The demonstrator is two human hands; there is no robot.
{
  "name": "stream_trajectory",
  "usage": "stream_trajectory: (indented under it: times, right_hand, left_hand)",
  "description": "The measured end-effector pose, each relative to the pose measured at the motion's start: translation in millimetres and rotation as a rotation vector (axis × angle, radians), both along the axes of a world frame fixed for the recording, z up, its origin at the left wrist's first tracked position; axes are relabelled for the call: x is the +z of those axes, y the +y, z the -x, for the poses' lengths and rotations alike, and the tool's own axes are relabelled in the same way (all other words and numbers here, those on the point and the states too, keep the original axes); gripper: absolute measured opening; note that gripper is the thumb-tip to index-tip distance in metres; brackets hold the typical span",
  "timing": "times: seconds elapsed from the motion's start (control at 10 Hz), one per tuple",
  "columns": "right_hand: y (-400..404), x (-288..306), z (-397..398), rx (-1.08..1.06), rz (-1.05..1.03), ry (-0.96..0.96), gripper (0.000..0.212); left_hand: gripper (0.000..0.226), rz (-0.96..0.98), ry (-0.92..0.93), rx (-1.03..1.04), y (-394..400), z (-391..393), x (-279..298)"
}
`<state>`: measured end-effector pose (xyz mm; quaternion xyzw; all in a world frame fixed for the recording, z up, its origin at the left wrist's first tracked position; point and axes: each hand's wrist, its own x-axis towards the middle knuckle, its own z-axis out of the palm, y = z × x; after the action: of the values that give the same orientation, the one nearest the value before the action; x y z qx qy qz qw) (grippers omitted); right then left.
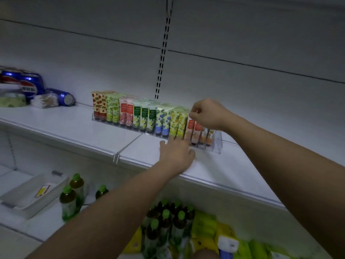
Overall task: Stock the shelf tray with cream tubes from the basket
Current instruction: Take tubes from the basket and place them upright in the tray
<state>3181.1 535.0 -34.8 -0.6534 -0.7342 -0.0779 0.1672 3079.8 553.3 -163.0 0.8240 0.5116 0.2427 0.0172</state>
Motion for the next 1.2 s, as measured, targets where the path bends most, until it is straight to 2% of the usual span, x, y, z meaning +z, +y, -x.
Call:
stream_trajectory:
  times: [0.1, 0.2, 0.3, 0.4, 0.5, 0.8, 0.9, 1.1, 1.2]
  right_hand:
    - [-27.2, -7.0, 28.3, 0.063, 0.059, 0.011, 0.03]
    - [-54.3, -28.2, 54.4, 0.13, 0.148, 0.125, 0.033]
    - [-73.1, -63.5, 74.7, 0.212, 0.232, 0.228, 0.028]
    - [-79.8, -106.6, 93.5, 0.261, 0.348, 0.281, 0.027]
    - [-77.9, -156.3, 111.7, 0.27, 0.508, 0.314, 0.017]
    - [-58.5, -355.4, 130.5, 0.12, 0.976, 0.395, 0.031]
    - [-58.9, -425.9, 131.6, 0.023, 1.08, 0.396, 0.018]
    - [-61.0, -548.1, 127.1, -0.054, 1.2, 0.266, 0.011]
    - [-63.1, -599.1, 122.9, -0.061, 1.224, 0.168, 0.03]
  left_hand:
    - [0.031, 0.005, -0.173, 0.055, -12.0, 31.3, 12.0]
    - [0.024, -0.052, -0.303, 0.143, -24.1, 83.1, 14.9]
    - [0.029, -0.067, -0.429, 0.199, -31.8, 148.1, -3.1]
    - [0.031, 0.027, -0.506, 0.257, -41.0, 202.7, -44.1]
    - [0.028, 0.243, -0.47, 0.382, -48.5, 234.2, -104.1]
    - [0.022, 0.742, -0.355, 0.473, -77.9, 220.3, -288.6]
    - [0.024, 0.906, -0.284, 0.466, -84.5, 203.2, -343.7]
    - [0.03, 1.176, -0.261, 0.467, -106.7, 172.1, -451.6]
    - [0.031, 1.26, -0.166, 0.462, -118.1, 165.5, -492.3]
